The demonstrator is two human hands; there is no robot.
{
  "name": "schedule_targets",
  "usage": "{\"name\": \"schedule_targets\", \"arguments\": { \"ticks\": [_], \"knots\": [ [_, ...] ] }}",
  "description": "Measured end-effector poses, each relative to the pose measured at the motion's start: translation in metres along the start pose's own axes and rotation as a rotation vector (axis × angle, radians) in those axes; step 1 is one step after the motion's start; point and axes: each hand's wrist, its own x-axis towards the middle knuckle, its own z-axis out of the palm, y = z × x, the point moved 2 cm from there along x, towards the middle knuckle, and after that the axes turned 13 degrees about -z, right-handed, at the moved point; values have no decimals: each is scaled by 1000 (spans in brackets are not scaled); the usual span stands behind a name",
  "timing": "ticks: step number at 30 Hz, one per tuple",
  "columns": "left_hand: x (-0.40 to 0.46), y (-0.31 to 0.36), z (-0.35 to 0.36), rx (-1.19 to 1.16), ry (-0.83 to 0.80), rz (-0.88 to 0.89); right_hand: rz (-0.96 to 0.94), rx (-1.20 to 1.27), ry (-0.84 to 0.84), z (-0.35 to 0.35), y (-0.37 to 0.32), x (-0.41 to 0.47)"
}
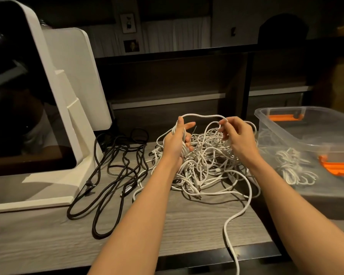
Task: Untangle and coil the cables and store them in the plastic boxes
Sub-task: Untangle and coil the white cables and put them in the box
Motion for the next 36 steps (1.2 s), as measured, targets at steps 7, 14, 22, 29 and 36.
{"name": "schedule_targets", "arguments": {
  "ticks": [7,14,22,29,36],
  "knots": [
    [-3,-3,3,147,-44,-131,111,79,-62,3,-12,1],
    [-7,-6,9,369,-128,-189,-181,-179,-151,12,-20,-3],
    [-6,-6,12,358,-422,-303,-252,-632,-332,14,-13,-1],
    [-2,-9,11,326,-333,-259,-249,-768,-676,20,-21,-2],
    [8,-7,12,226,85,-104,-197,-542,-752,26,-25,-5]
  ]
}}
